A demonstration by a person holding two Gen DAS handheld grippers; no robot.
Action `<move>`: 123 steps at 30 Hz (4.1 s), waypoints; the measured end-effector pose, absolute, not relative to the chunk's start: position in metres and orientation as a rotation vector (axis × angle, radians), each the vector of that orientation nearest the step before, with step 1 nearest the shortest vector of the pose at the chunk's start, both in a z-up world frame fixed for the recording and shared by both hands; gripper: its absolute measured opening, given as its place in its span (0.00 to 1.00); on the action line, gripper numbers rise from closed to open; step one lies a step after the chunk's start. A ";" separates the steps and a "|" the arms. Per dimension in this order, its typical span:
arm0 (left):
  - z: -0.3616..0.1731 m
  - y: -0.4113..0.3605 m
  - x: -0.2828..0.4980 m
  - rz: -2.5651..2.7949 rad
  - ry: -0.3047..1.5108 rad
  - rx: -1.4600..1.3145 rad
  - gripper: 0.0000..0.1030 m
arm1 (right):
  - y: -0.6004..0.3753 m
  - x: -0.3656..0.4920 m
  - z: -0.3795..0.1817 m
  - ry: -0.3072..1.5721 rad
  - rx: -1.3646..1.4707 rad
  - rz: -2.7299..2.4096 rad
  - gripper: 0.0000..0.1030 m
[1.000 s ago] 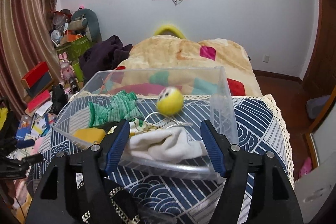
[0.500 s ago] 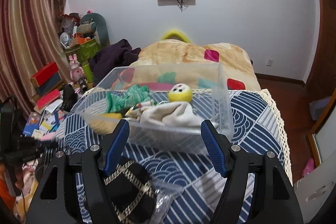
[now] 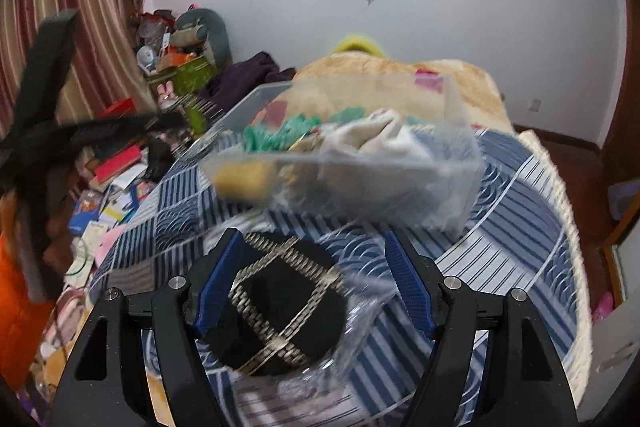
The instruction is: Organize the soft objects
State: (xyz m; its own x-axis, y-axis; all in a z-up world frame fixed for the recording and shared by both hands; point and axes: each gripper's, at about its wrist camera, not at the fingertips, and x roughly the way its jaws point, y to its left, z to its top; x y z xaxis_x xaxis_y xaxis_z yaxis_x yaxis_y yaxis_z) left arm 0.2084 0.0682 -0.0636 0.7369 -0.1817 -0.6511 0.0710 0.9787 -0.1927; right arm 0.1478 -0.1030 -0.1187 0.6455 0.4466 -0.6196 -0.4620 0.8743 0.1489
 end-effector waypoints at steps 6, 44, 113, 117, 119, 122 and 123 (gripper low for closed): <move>-0.081 0.066 0.237 -0.096 0.786 -0.175 0.06 | -0.084 0.139 -0.134 0.723 -0.069 0.567 0.76; -0.082 -0.014 0.145 -0.292 0.813 -0.038 0.86 | -0.153 0.114 -0.077 0.492 0.022 0.377 0.11; -0.093 0.025 0.229 -0.181 0.800 -0.111 0.43 | -0.094 0.217 -0.090 0.597 -0.121 0.389 0.27; -0.073 0.025 0.208 -0.193 0.735 -0.113 0.43 | -0.101 0.206 -0.079 0.577 -0.104 0.400 0.36; -0.061 0.025 0.197 -0.201 0.700 -0.118 0.44 | -0.102 0.200 -0.073 0.558 -0.101 0.408 0.36; -0.040 0.025 0.178 -0.201 0.629 -0.112 0.49 | -0.107 0.186 -0.060 0.516 -0.090 0.417 0.36; -0.033 0.025 0.171 -0.200 0.602 -0.106 0.49 | -0.108 0.182 -0.055 0.500 -0.083 0.421 0.36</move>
